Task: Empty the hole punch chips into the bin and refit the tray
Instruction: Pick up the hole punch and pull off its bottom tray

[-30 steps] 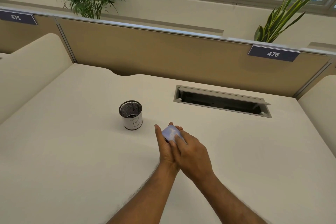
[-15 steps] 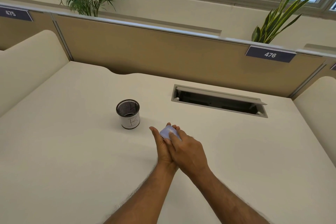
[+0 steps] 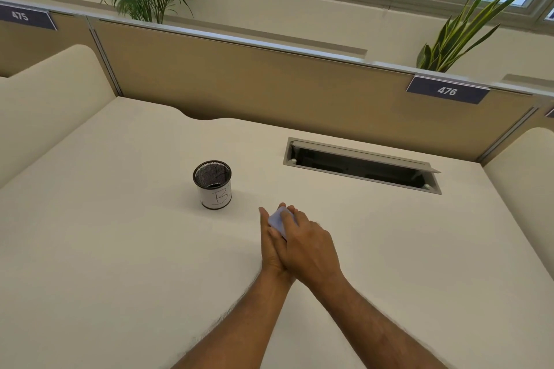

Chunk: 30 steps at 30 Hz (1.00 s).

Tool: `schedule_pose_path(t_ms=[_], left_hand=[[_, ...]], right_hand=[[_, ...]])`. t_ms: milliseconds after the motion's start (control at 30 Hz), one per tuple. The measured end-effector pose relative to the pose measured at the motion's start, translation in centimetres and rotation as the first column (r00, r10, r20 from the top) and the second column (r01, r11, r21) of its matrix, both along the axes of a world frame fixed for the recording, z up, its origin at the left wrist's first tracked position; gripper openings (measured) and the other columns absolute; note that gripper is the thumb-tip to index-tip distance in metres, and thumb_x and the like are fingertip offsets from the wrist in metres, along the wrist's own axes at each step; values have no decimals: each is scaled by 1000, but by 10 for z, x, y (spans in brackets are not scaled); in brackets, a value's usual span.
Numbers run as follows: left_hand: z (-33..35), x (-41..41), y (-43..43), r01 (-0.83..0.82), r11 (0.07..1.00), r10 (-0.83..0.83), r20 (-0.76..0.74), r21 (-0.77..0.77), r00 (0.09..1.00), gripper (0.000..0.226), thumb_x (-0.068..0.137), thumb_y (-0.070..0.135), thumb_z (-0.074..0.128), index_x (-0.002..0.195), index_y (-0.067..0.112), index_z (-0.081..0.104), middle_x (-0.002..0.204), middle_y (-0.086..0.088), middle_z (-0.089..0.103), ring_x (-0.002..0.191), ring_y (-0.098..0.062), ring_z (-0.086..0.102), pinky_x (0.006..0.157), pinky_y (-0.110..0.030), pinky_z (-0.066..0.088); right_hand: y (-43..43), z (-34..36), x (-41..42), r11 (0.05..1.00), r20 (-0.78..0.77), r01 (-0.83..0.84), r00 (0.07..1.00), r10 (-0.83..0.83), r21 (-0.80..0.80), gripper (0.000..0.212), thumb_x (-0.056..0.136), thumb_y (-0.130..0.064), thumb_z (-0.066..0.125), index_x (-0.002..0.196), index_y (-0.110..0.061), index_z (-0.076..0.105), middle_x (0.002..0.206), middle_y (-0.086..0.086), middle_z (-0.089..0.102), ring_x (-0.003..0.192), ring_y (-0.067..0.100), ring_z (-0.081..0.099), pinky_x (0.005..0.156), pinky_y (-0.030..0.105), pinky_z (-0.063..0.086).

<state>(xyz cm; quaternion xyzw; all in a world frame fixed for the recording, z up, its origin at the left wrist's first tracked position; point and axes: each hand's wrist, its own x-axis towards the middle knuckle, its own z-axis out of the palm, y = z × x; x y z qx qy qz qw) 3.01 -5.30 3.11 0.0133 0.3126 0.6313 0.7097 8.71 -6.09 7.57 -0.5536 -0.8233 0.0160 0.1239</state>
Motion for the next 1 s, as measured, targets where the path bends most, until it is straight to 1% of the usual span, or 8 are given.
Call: schedule_pose_path(t_ms=[133, 267, 333, 400, 533, 700, 867, 1000], left_hand=[[7, 12, 0, -83, 997, 83, 17, 6, 996, 39, 102, 44, 19, 93, 25, 52, 91, 5, 53, 58, -1, 68, 52, -12, 52], [11, 5, -3, 14, 1000, -14, 39, -10, 999, 40, 100, 43, 30, 96, 16, 59, 80, -4, 67, 70, -16, 68, 70, -29, 53], [7, 3, -2, 5, 1000, -4, 96, -4, 995, 39, 99, 43, 34, 95, 15, 60, 72, -3, 70, 68, -17, 69, 67, -30, 56], [3, 3, -1, -14, 1000, 12, 144, 14, 990, 38, 98, 43, 37, 94, 14, 60, 72, -3, 70, 66, -18, 69, 63, -29, 58], [1, -3, -1, 1, 999, -11, 227, 47, 974, 40, 94, 46, 44, 90, 15, 68, 80, -4, 71, 78, -19, 70, 73, -32, 58], [-7, -8, 5, 8, 1000, -12, 176, 21, 984, 40, 92, 47, 47, 85, 18, 74, 81, -2, 71, 80, -17, 69, 66, -32, 58], [-13, -11, 6, -29, 999, 33, 170, -31, 985, 42, 89, 53, 51, 97, 17, 71, 86, -7, 75, 75, -22, 72, 64, -37, 60], [-15, -14, 7, -54, 997, 64, 215, -50, 974, 44, 88, 53, 52, 91, 15, 74, 82, -7, 76, 68, -21, 72, 62, -38, 61]], right_hand=[[4, -1, -3, 1000, 65, 6, 998, -7, 17, 51, 99, -41, 39, 140, -9, 38, 131, 17, 57, 96, 32, 66, 82, 39, 55], [4, -1, -2, 997, 123, -11, 992, 2, 74, 48, 86, -35, 67, 123, -5, 59, 104, 18, 72, 70, 30, 71, 60, 37, 60], [2, -1, -3, 992, 113, 0, 993, -15, 130, 43, 81, -36, 72, 113, -7, 66, 92, 14, 75, 59, 26, 70, 51, 34, 59], [3, -3, -4, 988, 79, -12, 997, 0, 152, 40, 89, -38, 62, 115, -8, 65, 94, 14, 74, 63, 27, 70, 54, 36, 59], [9, 1, -1, 999, -67, -4, 998, 7, 48, 43, 100, -41, 29, 127, -16, 52, 109, 9, 69, 82, 27, 67, 74, 39, 56], [19, 13, 8, 999, -298, 30, 954, -35, -22, 38, 99, -45, 33, 114, -24, 61, 99, 3, 74, 85, 24, 67, 75, 41, 55], [25, 19, 21, 960, -634, -20, 755, -169, -280, 47, 90, -60, 36, 99, -25, 67, 92, -8, 72, 80, 13, 68, 73, 33, 59], [30, 16, 27, 885, -787, -133, 530, -317, -446, 26, 84, -54, 41, 87, -37, 61, 86, -19, 68, 80, 7, 69, 68, 21, 56]])
